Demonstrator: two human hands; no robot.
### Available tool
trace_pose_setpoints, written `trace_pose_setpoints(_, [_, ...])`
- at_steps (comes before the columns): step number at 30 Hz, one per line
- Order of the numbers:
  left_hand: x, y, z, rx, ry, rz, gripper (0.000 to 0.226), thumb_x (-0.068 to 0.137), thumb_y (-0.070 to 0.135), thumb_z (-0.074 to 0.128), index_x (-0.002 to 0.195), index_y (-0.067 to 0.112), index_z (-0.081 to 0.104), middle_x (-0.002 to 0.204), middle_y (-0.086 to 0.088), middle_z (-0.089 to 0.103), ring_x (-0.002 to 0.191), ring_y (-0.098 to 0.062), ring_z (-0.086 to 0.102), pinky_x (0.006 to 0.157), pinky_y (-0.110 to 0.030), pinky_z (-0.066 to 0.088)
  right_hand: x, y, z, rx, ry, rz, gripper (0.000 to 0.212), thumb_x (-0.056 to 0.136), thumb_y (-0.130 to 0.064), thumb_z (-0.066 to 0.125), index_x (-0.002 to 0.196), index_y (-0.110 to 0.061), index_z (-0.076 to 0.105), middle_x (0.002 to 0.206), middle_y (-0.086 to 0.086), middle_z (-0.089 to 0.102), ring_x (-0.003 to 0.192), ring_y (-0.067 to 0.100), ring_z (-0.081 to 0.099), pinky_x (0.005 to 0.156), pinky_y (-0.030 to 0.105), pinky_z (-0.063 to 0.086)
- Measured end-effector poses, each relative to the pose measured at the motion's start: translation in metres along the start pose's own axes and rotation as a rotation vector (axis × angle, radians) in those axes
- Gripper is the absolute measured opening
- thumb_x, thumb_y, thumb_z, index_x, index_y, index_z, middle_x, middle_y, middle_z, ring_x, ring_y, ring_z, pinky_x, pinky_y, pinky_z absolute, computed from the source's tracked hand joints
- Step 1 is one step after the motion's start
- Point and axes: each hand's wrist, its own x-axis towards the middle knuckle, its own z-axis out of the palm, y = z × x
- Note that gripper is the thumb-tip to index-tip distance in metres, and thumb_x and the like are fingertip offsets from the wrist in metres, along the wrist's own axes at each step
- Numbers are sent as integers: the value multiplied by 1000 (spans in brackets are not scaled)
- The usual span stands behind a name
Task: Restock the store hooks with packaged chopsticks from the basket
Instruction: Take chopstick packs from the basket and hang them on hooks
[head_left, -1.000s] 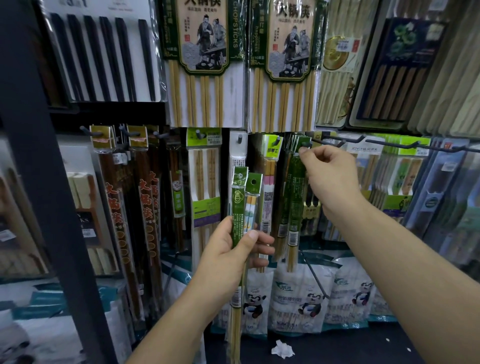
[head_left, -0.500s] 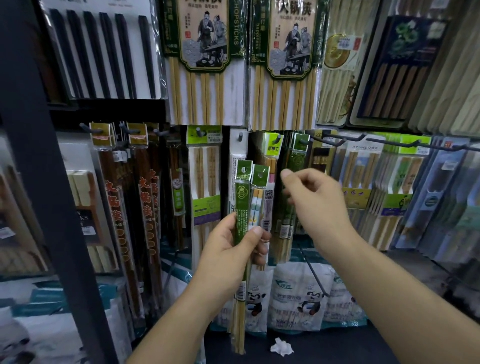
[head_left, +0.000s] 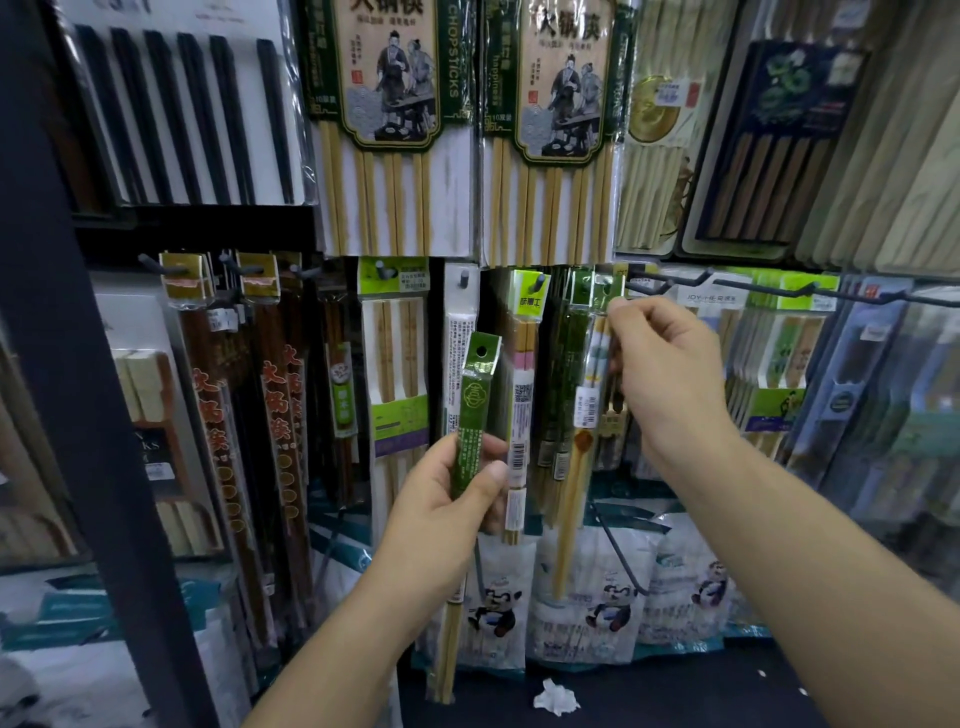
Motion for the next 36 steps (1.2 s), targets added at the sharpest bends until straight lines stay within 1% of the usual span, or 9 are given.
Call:
trace_pose_setpoints(2, [1, 0, 0, 6, -9, -13, 19, 104, 18, 57, 99, 33, 68, 70, 14, 60, 62, -9, 51, 56, -26, 46, 4, 4, -1, -22, 16, -6, 30, 100, -31, 60, 75, -14, 67, 74, 8, 52, 71, 22, 47, 70, 38, 42])
trace_pose_setpoints(6, [0, 3, 4, -35, -47, -23, 6, 97, 35, 63, 98, 31, 67, 68, 13, 54, 59, -13, 40, 52, -30, 35, 8, 6, 1, -60, 26, -36, 31, 99, -32, 61, 73, -16, 67, 67, 2, 48, 64, 13, 44, 62, 30, 40])
trace_pose_setpoints(9, [-1, 5, 6, -113, -53, -40, 30, 89, 50, 65, 101, 24, 70, 74, 1, 50, 59, -11, 42, 51, -26, 35, 12, 7, 2, -78, 35, -63, 32, 100, -29, 61, 78, -6, 65, 68, 5, 46, 63, 14, 42, 62, 26, 40])
trace_pose_setpoints(14, [-1, 6, 3, -195, -26, -80, 26, 108, 19, 46, 109, 17, 72, 74, 0, 56, 56, -9, 46, 47, -23, 36, 17, 10, 2, -98, 38, -79, 35, 99, -29, 61, 81, 0, 64, 68, 8, 47, 64, 16, 43, 70, 26, 46])
trace_pose_setpoints(18, [-2, 8, 3, -176, -21, -79, 35, 109, 15, 43, 104, 26, 76, 73, 2, 57, 58, -10, 50, 48, -25, 39, 17, 14, 4, -157, 59, -43, 34, 99, -31, 62, 69, -15, 64, 53, -10, 45, 54, 8, 42, 64, 25, 46])
trace_pose_setpoints(24, [-1, 8, 10, -88, -21, -3, 31, 108, 10, 46, 104, 29, 70, 69, 6, 60, 65, -13, 58, 53, -27, 51, 1, 10, -7, -177, 64, -28, 21, 96, -38, 65, 84, -22, 69, 76, 1, 64, 69, 11, 57, 70, 34, 52])
trace_pose_setpoints(30, [10, 19, 33, -27, -80, 49, 35, 105, 7, 52, 93, 34, 72, 75, 8, 67, 72, -15, 68, 65, -35, 62, -27, 2, -14, -161, -262, -101, 13, 96, -29, 66, 88, -25, 74, 81, -9, 75, 69, -3, 64, 63, 10, 50])
trace_pose_setpoints(34, [22, 32, 45, 1, -90, 62, 31, 104, 5, 54, 92, 28, 72, 76, 0, 68, 72, -22, 69, 69, -50, 64, -21, -4, -14, -111, -260, -126, 13, 97, -21, 66, 86, -20, 73, 73, -9, 71, 66, -3, 62, 62, 12, 49])
trace_pose_setpoints(36, [29, 38, 49, 28, -101, 60, 31, 104, 6, 55, 92, 29, 73, 78, -2, 70, 73, -25, 70, 68, -47, 65, -13, -7, -15, -105, -231, -133, 14, 97, -24, 66, 84, -21, 73, 71, -8, 68, 66, 0, 61, 63, 15, 51])
